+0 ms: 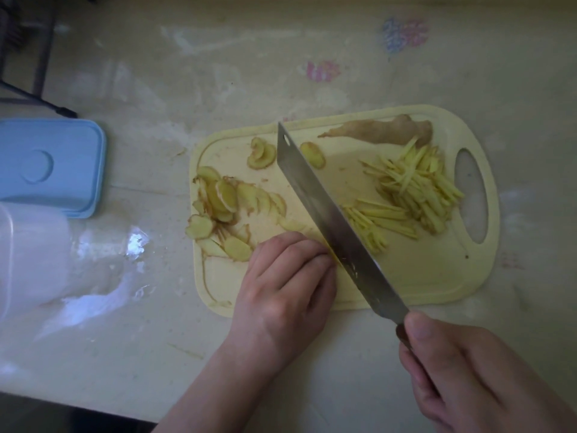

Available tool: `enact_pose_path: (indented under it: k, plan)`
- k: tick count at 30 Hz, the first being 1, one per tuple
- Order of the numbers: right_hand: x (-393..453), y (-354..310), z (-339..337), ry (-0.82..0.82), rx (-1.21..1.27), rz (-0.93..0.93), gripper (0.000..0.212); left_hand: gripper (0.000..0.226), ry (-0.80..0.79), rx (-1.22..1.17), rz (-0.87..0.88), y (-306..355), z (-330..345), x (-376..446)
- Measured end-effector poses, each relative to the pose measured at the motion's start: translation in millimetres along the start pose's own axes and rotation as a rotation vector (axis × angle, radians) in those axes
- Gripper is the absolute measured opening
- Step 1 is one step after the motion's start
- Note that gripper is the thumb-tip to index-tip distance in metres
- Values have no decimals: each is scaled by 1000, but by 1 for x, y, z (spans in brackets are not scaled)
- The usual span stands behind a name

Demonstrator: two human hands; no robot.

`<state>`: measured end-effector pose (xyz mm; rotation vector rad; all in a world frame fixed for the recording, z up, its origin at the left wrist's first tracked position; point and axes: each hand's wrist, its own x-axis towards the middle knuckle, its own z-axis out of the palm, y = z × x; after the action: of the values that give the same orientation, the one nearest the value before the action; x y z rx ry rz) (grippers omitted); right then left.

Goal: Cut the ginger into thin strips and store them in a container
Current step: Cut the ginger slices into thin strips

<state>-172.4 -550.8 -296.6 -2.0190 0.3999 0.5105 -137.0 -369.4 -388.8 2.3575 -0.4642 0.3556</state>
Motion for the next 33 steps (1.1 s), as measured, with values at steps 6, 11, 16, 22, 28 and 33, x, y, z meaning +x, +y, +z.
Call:
enact_pose_path:
  k: [6, 11, 16, 22, 28, 33]
  plan:
    - [3, 3, 0, -60, -116, -7, 88, 3, -15, 14, 1, 0, 0, 0]
    - [4, 7, 2, -148, -109, 71, 95, 4, -17, 27, -2, 1, 1, 1]
    - [0, 1, 1, -24, -35, 88, 100, 6, 0, 23, -11, 2, 2, 3]
    - [0, 1, 5, -76, -94, 26, 86, 6, -13, 7, -25, 2, 1, 2]
    - [5, 0, 7, -104, -112, -2, 73, 3, -12, 20, -19, 2, 3, -3]
    - [19, 7, 8, -173, -138, -18, 95, 8, -55, 77, 39, -3, 3, -6]
